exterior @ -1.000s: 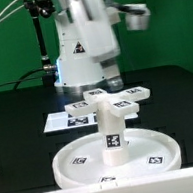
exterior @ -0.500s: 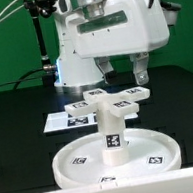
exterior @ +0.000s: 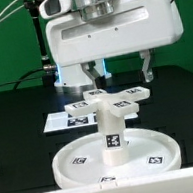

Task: Assemble round table

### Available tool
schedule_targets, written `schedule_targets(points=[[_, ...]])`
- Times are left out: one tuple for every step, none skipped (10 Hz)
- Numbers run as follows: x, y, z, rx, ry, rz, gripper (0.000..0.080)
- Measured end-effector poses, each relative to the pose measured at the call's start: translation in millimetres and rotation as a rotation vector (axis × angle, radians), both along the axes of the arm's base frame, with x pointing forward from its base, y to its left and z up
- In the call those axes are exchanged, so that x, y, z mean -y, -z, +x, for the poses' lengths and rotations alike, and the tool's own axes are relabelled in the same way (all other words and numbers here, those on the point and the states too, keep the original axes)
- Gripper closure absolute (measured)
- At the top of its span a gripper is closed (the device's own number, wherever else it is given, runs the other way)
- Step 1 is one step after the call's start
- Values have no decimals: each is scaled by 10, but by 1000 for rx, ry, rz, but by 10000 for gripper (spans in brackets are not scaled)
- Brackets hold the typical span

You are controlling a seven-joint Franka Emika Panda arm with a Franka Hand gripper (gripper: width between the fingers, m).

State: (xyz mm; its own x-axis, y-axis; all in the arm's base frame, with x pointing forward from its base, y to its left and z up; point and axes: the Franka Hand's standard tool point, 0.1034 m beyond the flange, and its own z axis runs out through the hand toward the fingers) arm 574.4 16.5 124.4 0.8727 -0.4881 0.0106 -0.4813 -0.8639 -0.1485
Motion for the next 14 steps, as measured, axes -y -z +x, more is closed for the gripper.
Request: schedule_targets(points=[[-16,-20,16,0,-101,-6,150],[-23,-43,15,-2,-256,-17,150],[-8,-55,27,11,-324,-23,150],[1,-51,25,19,-393,-29,150],[5,-50,25,28,-467,-34,150],[7,-49,25,36,-528,-39,150],[14,-48,23,42,-582,-43,150],[49,-41,19,62,-769,-58,150],[75,-33,20,80,-942,-77,150],[54,-28,15,80,-1042,-94,150],[30,-26,13,79,-1129,-110,150],[81,-27,14,85,-1183,-114,150],[114,-25,13,86,-1244,-123,150],[123,-25,12,89,-1308,-129,150]])
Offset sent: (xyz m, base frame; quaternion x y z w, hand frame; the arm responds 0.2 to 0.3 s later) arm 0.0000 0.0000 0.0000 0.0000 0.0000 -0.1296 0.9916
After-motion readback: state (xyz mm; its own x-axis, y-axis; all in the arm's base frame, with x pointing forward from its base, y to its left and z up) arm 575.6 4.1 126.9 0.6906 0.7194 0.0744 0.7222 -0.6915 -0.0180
